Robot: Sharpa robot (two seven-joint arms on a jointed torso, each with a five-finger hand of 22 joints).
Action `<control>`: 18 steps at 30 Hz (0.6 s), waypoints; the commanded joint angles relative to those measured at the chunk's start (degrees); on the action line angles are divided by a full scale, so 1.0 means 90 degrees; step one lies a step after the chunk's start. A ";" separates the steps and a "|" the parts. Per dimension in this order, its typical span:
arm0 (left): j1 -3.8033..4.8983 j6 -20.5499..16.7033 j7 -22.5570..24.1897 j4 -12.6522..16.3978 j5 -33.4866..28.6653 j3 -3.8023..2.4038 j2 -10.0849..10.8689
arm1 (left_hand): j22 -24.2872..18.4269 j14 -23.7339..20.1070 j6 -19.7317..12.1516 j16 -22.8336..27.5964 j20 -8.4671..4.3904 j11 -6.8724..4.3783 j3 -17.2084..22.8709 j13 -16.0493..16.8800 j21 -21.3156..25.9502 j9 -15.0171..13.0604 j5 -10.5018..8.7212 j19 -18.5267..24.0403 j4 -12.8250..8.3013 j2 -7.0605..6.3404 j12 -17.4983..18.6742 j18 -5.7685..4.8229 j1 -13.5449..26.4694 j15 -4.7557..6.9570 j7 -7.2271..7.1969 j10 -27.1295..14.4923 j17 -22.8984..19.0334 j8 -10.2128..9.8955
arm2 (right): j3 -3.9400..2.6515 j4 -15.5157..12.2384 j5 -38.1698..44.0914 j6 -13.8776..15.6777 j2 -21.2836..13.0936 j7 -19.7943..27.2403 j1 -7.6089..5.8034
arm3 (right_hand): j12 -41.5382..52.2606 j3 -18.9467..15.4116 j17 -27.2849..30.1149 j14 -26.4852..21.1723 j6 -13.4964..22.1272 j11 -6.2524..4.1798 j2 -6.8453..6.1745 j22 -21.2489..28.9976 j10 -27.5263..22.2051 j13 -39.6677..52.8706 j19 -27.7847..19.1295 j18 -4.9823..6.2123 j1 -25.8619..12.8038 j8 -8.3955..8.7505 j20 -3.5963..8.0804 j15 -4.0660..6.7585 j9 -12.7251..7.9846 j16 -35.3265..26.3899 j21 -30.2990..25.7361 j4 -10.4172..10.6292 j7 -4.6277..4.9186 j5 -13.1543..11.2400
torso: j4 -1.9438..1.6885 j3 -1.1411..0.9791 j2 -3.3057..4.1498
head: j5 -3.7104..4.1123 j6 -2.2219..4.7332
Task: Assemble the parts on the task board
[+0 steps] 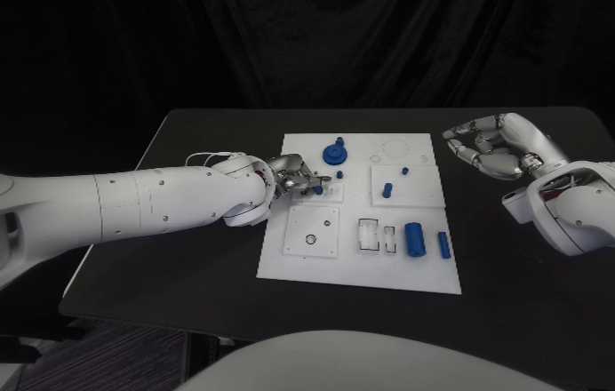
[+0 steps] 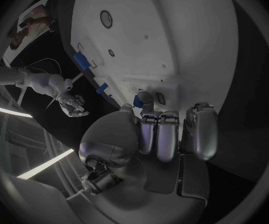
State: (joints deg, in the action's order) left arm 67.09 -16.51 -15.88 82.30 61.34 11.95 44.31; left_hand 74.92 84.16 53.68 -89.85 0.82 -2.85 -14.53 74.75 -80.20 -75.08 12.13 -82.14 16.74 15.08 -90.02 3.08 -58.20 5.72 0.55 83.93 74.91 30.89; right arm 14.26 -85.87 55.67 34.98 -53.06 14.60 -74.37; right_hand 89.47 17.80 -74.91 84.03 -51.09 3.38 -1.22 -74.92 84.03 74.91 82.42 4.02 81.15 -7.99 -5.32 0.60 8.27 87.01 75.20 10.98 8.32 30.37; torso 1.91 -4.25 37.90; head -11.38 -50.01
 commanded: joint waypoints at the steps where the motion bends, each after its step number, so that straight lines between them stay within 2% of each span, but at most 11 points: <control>1: -0.0017 -0.0215 0.0210 0.0017 -0.0003 0.0017 0.0021 | 0.0795 0.0649 -0.0033 -0.0017 0.0015 0.0003 -0.0291 0.1694 0.0031 -0.0101 -0.0444 -0.0010 0.0002 -0.0044 0.0003 0.0012 0.0435 -0.0020 0.0042 0.0675 0.1677 -0.0203 | -0.0005 -0.0004 0.0030 -0.0018 -0.0014 -0.0095 0.0016 | -0.0009 0.0043 -0.1332 0.0538 0.0045 0.0033 0.0000 -0.0789 0.0531 0.1552 -0.0038 -0.0005 0.0029 0.0033 -0.0022 -0.0007 -0.0006 -0.0019 -0.0016 0.0000 0.0021 0.0024 | -0.0004 -0.0002 0.0009 | -0.0009 0.0001; 3: -0.0017 -0.0298 0.0256 0.0026 -0.0003 0.0016 0.0034 | 0.0809 0.0649 -0.0041 -0.0017 0.0035 0.0027 -0.0517 0.1694 0.0035 -0.0089 -0.0719 -0.0018 0.0003 -0.0001 0.0003 0.0011 0.0618 -0.0039 0.0071 0.0675 0.1677 -0.0400 | -0.0005 -0.0003 0.0030 -0.0023 -0.0014 -0.0098 0.0016 | -0.0009 0.0043 -0.1332 0.0538 0.0045 0.0033 0.0000 -0.0789 0.0531 0.1552 -0.0038 -0.0005 0.0029 0.0033 -0.0022 -0.0007 -0.0006 -0.0019 -0.0016 0.0000 0.0021 0.0024 | -0.0005 -0.0001 0.0011 | -0.0016 0.0001; 5: -0.0017 -0.0325 0.0267 0.0027 -0.0003 0.0016 0.0036 | 0.0817 0.0649 -0.0084 -0.0017 0.0054 0.0055 -0.0620 0.1694 0.0040 -0.0038 -0.0751 -0.0021 -0.0004 0.0051 0.0003 0.0011 0.0632 -0.0061 0.0105 0.0675 0.1677 -0.0618 | -0.0005 -0.0002 0.0030 -0.0027 -0.0013 -0.0101 0.0016 | -0.0009 0.0043 -0.1332 0.0538 0.0045 0.0033 0.0000 -0.0789 0.0531 0.1552 -0.0038 -0.0005 0.0029 0.0033 -0.0022 -0.0007 -0.0006 -0.0019 -0.0016 0.0000 0.0021 0.0024 | -0.0004 0.0000 0.0010 | -0.0025 0.0001; 12: -0.0016 -0.0283 0.0241 -0.0011 -0.0003 0.0016 0.0016 | 0.0827 0.0649 -0.0053 -0.0017 0.0083 0.0086 -0.0680 0.1694 0.0050 0.0057 -0.0694 -0.0023 0.0004 0.0184 0.0003 0.0012 0.0654 -0.0093 0.0144 0.0675 0.1677 -0.0901 | -0.0005 -0.0007 0.0030 -0.0042 -0.0014 -0.0115 0.0016 | -0.0009 0.0043 -0.1332 0.0538 0.0045 0.0033 0.0000 -0.0789 0.0531 0.1552 -0.0038 -0.0005 0.0029 0.0033 -0.0022 -0.0007 -0.0006 -0.0019 -0.0016 0.0000 0.0021 0.0024 | -0.0005 0.0002 0.0011 | -0.0043 0.0001; 18: -0.0016 -0.0183 0.0159 -0.0054 -0.0003 0.0016 -0.0005 | 0.0832 0.0649 0.0000 -0.0017 0.0094 0.0095 -0.0619 0.1694 0.0055 0.0080 -0.0565 -0.0023 0.0004 0.0194 0.0003 0.0012 0.0663 -0.0100 0.0149 0.0675 0.1677 -0.1002 | -0.0005 -0.0013 0.0030 -0.0047 -0.0018 -0.0127 0.0016 | -0.0009 0.0043 -0.1332 0.0538 0.0045 0.0033 0.0000 -0.0789 0.0531 0.1552 -0.0038 -0.0005 0.0029 0.0033 -0.0022 -0.0007 -0.0006 -0.0019 -0.0016 0.0000 0.0021 0.0024 | -0.0004 0.0001 0.0006 | -0.0050 0.0001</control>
State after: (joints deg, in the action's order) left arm 67.08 -18.58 -14.56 81.96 61.34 12.04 44.35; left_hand 74.92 83.95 53.34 -89.85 1.45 -2.45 -20.44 74.94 -79.98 -74.42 6.81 -82.35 16.90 16.17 -90.02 3.06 -52.14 5.10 1.95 83.92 74.91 22.17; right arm 14.26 -85.89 55.67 34.84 -53.13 14.49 -74.36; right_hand 89.47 17.80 -74.91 84.03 -51.09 3.38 -1.22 -74.94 84.03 74.91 82.42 4.02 81.15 -7.99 -5.32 0.61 8.27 87.01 75.21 10.98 8.32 30.37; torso 1.86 -4.24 37.99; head -11.82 -50.01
